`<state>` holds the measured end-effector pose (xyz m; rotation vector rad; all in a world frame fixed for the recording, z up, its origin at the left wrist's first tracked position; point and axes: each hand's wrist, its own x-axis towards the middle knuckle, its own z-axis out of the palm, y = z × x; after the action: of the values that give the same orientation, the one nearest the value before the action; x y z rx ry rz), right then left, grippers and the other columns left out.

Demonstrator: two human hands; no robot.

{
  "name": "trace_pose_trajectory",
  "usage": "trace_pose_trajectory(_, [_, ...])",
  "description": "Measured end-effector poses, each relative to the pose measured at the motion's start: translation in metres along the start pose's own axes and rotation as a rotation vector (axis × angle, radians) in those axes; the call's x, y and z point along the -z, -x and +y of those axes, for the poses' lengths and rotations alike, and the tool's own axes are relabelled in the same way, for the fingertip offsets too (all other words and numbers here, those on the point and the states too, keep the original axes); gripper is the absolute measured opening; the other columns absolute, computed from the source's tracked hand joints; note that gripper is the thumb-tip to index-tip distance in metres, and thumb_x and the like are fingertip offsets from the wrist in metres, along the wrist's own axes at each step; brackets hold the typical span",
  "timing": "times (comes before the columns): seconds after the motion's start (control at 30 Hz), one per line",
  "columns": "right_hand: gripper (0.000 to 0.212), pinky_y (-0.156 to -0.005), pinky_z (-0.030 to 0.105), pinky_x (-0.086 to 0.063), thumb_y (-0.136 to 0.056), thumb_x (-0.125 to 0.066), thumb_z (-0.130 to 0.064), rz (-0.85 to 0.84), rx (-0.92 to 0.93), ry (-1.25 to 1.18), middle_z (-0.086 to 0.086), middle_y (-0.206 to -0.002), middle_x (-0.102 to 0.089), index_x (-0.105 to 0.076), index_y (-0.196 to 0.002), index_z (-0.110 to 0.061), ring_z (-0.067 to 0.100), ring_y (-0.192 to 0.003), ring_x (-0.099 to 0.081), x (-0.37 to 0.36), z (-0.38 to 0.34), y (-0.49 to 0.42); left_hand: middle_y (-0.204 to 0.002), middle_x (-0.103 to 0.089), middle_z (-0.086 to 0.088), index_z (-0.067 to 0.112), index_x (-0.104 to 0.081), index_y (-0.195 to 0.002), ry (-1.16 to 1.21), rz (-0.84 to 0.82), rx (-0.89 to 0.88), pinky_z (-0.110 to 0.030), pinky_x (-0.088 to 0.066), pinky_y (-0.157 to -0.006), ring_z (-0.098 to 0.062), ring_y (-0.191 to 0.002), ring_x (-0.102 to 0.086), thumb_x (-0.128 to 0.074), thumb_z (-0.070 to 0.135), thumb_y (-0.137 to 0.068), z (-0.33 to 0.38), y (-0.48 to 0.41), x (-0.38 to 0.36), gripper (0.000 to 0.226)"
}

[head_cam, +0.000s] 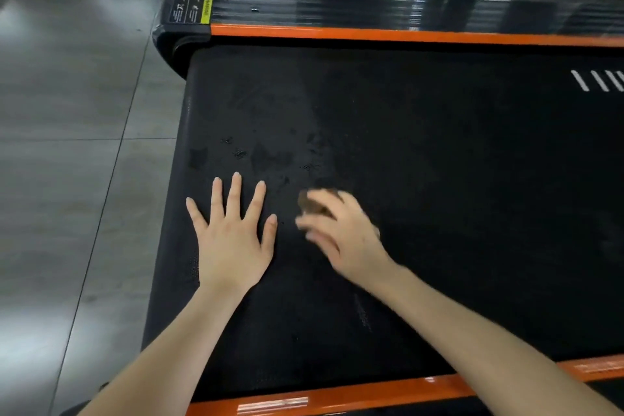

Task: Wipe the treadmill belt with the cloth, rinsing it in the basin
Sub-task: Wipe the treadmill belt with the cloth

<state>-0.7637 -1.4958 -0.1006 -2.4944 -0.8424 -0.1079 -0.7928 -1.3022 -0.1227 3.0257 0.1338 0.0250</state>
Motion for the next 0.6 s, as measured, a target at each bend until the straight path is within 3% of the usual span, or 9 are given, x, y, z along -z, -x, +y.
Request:
trace_pose_trajectory(0.1, [0.022,-0.094,0.033,-0.043,-0.089,-0.056,-0.026,-0.136,0.162,-0.051,0.001,-0.132,-0.05,-0.067,-0.107,-0.025,0.024,-0.125,-0.04,0.005,-0.011,0.04,-0.154,-0.026,-0.012,0.025,-0.03,-0.147,-0.003,0.002,0.0,-0.066,-0.009,-0.111,-0.036,-0.144,-0.014,-0.024,0.05,-0.095,0.0,0.001,-0.001,0.057])
trace_pose_trajectory(0.2, [0.019,-0.099,0.04,-0.041,-0.087,-0.058,-0.016,-0.087,0.267,0.005,0.006,-0.126,-0.057,-0.071,-0.101,-0.019,0.033,-0.114,-0.049,-0.001,0.011,-0.003,-0.154,-0.027,-0.012,0.025,-0.033,-0.146,0.0,0.001,-0.001,-0.066,-0.009,-0.111,-0.036,-0.144,-0.014,-0.026,0.049,-0.095,0.0,0.0,0.0,0.057])
trace_pose_trajectory(0.27, [0.02,-0.094,0.047,-0.043,-0.087,-0.054,-0.016,0.022,0.199,0.055,0.01,-0.122,-0.06,-0.072,-0.096,-0.017,0.04,-0.103,-0.053,-0.014,0.033,-0.062,-0.154,-0.028,-0.012,0.025,-0.034,-0.146,0.006,0.005,0.005,-0.066,-0.009,-0.111,-0.036,-0.144,-0.015,-0.027,0.049,-0.094,0.0,0.0,-0.001,0.057])
trace_pose_trajectory(0.43, [0.018,-0.094,0.037,-0.038,-0.09,-0.058,-0.018,0.179,-0.161,0.081,0.008,-0.126,-0.058,-0.075,-0.096,-0.013,0.037,-0.105,-0.047,-0.034,0.063,-0.174,-0.151,-0.032,-0.013,0.024,-0.038,-0.144,0.012,0.028,0.005,-0.067,-0.012,-0.11,-0.037,-0.142,-0.02,-0.027,0.049,-0.094,-0.001,-0.001,-0.001,0.057])
trace_pose_trajectory(0.6, [0.022,-0.088,0.025,-0.028,-0.091,-0.051,-0.023,0.116,-0.051,0.051,0.002,-0.127,-0.056,-0.073,-0.094,-0.022,0.033,-0.102,-0.048,-0.024,0.035,-0.117,-0.152,-0.031,-0.013,0.025,-0.037,-0.144,0.009,0.008,0.007,-0.067,-0.012,-0.11,-0.037,-0.143,-0.018,-0.025,0.05,-0.094,0.0,-0.002,-0.001,0.057])
